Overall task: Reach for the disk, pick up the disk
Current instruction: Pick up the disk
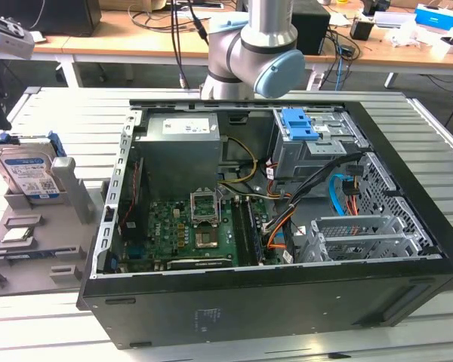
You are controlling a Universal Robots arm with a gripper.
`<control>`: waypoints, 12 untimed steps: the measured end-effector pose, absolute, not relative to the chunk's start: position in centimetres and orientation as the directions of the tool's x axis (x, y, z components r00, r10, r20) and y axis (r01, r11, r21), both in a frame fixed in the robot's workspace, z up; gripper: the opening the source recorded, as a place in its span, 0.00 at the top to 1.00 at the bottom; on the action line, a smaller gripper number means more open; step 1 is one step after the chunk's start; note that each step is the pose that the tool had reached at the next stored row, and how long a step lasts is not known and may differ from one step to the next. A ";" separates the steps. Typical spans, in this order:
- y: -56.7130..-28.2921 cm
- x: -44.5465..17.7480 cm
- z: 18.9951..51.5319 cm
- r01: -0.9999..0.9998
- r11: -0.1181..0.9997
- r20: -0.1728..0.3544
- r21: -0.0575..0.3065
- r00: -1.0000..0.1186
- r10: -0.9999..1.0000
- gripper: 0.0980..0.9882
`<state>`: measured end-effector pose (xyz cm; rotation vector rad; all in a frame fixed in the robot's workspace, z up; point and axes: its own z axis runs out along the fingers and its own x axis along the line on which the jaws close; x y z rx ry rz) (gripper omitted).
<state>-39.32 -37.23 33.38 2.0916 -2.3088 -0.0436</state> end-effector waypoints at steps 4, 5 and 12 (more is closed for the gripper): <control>-37.2 -39.3 33.0 -0.994 0.098 0.001 0.038 -0.098 -0.995 0.44; -37.0 -39.3 33.0 -0.995 0.097 0.000 0.038 -0.097 -0.995 0.44; -36.3 -39.3 32.3 -0.998 0.046 0.000 0.038 -0.046 -0.999 0.44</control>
